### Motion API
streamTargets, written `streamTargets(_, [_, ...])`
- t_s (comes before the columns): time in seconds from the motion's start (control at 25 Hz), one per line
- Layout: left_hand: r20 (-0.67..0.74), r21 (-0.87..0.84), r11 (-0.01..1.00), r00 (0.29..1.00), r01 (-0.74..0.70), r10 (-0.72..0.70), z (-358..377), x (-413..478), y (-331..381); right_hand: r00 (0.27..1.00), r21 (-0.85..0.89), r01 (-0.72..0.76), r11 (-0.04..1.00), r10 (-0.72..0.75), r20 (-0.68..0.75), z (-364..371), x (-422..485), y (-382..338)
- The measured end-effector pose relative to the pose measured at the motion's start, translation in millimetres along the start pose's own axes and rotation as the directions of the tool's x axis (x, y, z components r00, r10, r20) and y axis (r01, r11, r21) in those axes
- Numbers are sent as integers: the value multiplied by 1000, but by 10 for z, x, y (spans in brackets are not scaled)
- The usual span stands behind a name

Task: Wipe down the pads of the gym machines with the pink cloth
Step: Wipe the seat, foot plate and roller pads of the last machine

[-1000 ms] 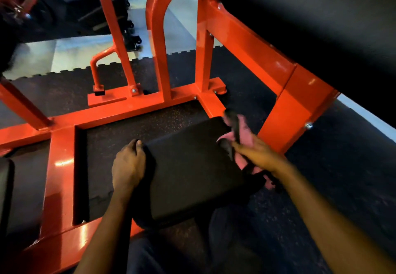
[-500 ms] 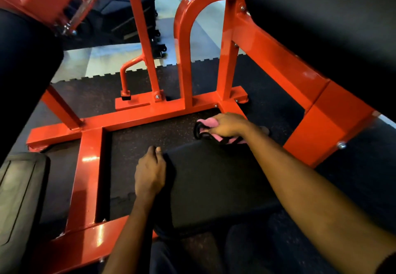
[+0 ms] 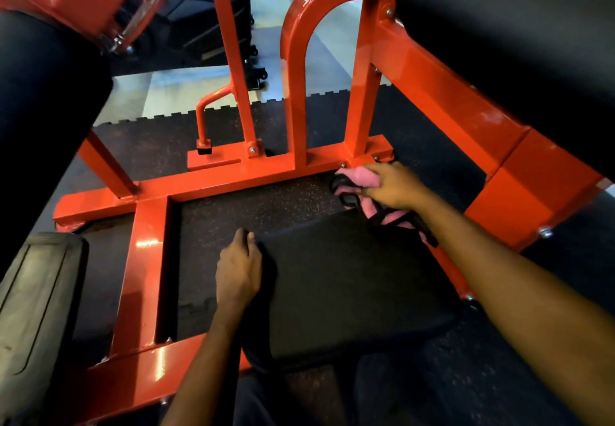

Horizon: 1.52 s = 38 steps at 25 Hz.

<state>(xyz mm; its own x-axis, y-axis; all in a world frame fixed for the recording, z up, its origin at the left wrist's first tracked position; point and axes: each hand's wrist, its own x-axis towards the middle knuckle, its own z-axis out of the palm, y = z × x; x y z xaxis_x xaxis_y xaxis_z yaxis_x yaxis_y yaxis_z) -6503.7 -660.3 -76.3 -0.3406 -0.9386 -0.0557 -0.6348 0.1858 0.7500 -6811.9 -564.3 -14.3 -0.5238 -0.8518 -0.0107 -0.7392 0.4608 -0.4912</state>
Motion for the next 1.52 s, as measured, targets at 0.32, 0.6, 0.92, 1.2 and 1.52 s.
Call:
streamTargets(0.32, [-27, -115, 993, 999, 19, -22, -98, -92, -81, 768, -95, -123, 988, 156, 621, 144, 96, -473])
streamTargets(0.6, [-80, -130, 991, 997, 13, -23, -348, -59, -333, 899, -317, 263, 911, -112, 424, 854, -106, -1461])
streamTargets(0.92, [32, -136, 986, 994, -102, 107, -571, -166, -331, 864, -340, 224, 913, -25, 504, 557, 152, -886])
streamTargets(1.2, [-172, -76, 985, 975, -155, 140, -1105, -345, -597, 828, -333, 490, 806, -311, 466, 1221, -326, -2138])
streamTargets(1.52, [-198, -82, 976, 963, -203, 184, -1322, -751, -770, 781, -427, 550, 718, -260, 568, 1297, -811, -2206])
